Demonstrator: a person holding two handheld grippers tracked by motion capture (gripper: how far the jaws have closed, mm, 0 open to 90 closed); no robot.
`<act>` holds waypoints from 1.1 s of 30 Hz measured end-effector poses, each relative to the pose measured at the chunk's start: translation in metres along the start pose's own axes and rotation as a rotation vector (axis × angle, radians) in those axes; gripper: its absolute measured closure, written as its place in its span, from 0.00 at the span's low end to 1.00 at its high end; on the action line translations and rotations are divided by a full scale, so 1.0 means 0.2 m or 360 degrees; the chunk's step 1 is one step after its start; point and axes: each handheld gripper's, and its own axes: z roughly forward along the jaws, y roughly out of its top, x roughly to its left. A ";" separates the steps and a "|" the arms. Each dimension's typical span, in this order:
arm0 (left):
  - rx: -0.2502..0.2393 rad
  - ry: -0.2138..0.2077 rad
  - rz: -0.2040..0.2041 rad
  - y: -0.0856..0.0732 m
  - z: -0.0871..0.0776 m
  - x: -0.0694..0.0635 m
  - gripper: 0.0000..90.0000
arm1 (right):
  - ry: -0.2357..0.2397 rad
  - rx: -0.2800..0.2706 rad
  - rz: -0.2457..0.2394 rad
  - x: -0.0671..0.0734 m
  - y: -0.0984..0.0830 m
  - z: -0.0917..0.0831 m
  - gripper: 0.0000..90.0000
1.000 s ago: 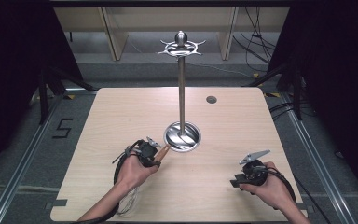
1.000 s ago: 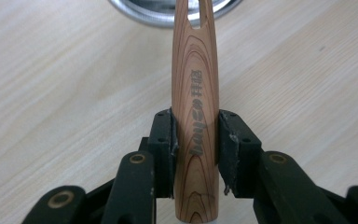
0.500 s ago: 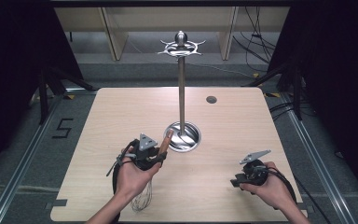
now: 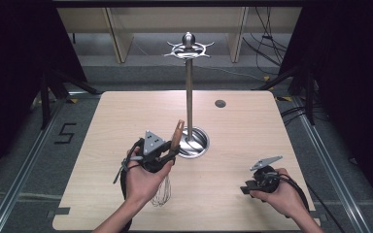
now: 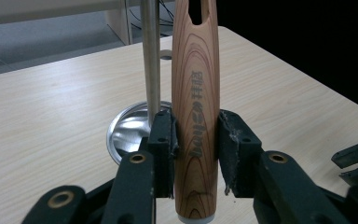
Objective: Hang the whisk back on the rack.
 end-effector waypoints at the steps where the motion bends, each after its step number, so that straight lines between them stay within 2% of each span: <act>1: 0.0000 0.0000 0.0000 0.00 0.00 0.00 0.75 | 0.0000 0.0000 0.0000 0.00 0.00 0.00 0.73; 19: -0.0161 0.0005 0.0022 0.14 -0.06 -0.03 0.75 | 0.0003 -0.0002 0.0012 0.00 0.00 -0.01 0.71; 22: -0.0177 0.0008 0.0020 0.16 -0.06 -0.03 0.75 | 0.0002 -0.0024 -0.0026 -0.01 0.00 0.00 0.71; 25: -0.0208 0.0013 0.0017 0.17 -0.06 -0.04 0.75 | 0.0002 -0.0023 -0.0020 -0.01 0.00 0.00 0.71; 28: -0.0214 0.0015 0.0023 0.18 -0.06 -0.04 0.75 | 0.0003 -0.0002 0.0018 0.00 0.00 -0.01 0.71; 33: -0.0233 0.0017 0.0022 0.19 -0.06 -0.05 0.75 | -0.0002 -0.0006 0.0015 -0.01 0.00 -0.01 0.70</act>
